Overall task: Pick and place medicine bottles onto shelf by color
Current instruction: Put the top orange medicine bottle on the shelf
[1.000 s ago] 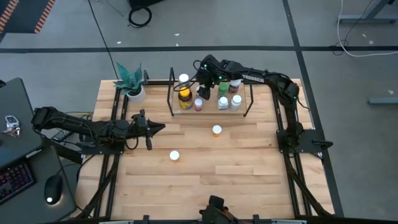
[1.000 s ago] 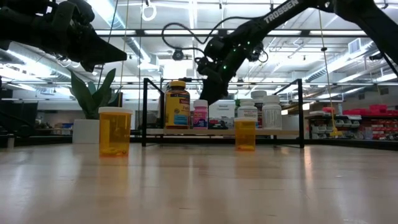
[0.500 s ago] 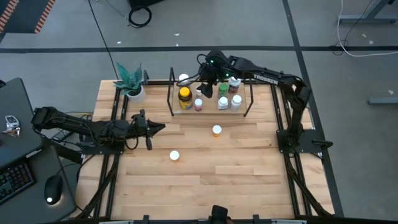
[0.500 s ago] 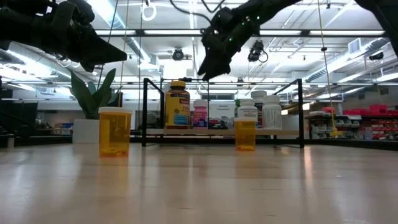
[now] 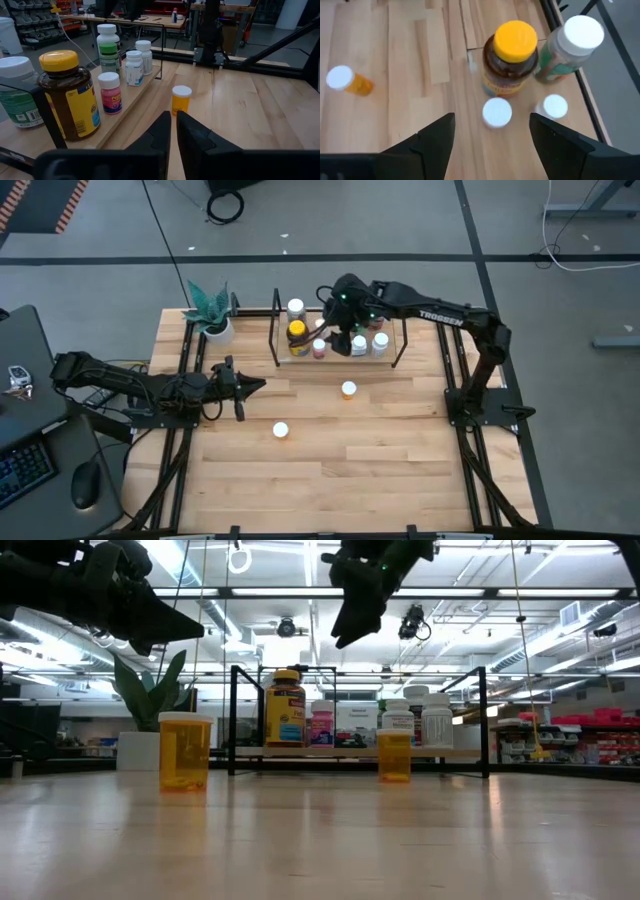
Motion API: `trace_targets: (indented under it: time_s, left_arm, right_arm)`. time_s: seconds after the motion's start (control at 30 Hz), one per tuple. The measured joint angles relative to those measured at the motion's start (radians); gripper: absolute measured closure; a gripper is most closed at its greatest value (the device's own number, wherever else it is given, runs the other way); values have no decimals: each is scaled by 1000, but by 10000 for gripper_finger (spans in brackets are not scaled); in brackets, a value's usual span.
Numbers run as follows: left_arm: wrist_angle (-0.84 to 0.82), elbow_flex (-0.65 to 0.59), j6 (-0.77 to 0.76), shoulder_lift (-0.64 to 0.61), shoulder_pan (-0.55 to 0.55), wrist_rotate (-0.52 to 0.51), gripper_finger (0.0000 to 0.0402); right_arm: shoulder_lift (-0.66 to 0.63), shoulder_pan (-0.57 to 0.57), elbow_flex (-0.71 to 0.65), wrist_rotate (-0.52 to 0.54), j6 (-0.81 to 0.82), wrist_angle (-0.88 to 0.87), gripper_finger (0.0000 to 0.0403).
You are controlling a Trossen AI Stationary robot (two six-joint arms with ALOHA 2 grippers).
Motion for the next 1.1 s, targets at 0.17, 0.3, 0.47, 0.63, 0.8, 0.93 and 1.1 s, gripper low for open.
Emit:
trace_targets:
  time_s: [0.17, 0.3, 0.47, 0.63, 0.8, 0.93, 1.1]
  left_arm:
    - [0, 0, 0, 0, 0, 0, 373]
    - [0, 0, 0, 0, 0, 0, 372]
    - [0, 0, 0, 0, 0, 0, 364]
    - [0, 0, 0, 0, 0, 0, 365]
    - [0, 0, 0, 0, 0, 0, 373]
    - [0, 0, 0, 0, 0, 0, 372]
    - [0, 0, 0, 0, 0, 0, 364]
  right_arm:
    - [-5, 39, -16, 0, 19, -6, 139]
    - [-4, 86, -90, 37, 25, 43, 142]
    - [-4, 145, -161, 112, 26, 114, 149]
    - [-4, 175, -202, 114, 43, 140, 156]
    - [-10, 189, -249, 119, 69, 153, 160]
    - [-10, 205, -285, 108, 79, 154, 160]
    - [-10, 237, -309, 105, 83, 149, 160]
